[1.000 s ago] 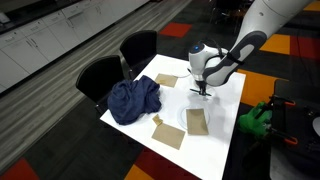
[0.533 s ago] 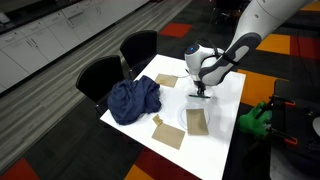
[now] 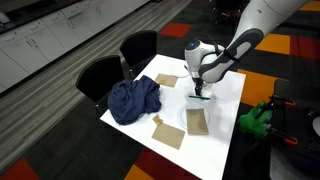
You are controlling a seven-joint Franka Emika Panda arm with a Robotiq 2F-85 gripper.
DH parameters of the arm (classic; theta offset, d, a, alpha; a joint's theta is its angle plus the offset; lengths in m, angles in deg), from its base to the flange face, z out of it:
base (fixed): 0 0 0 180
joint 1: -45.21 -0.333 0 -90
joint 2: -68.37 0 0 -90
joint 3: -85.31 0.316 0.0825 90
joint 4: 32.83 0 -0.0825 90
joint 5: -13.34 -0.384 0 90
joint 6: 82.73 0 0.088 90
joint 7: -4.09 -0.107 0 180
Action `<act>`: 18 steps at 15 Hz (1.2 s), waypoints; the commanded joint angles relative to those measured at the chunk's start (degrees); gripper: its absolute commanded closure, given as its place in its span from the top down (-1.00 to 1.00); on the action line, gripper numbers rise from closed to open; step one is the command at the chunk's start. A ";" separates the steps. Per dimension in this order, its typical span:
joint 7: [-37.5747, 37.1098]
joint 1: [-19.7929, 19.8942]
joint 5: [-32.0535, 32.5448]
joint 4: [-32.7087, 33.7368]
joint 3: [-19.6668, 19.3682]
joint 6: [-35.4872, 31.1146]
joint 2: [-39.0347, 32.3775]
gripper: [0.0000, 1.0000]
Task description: Put the pen in the bowl on the table
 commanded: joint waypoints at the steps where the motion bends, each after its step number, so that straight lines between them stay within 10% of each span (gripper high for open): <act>1: 0.48 1.06 0.65 -3.54 0.84 -3.13 4.34 1.00; 18: 7.38 4.72 -1.59 -21.75 3.47 -15.21 24.49 1.00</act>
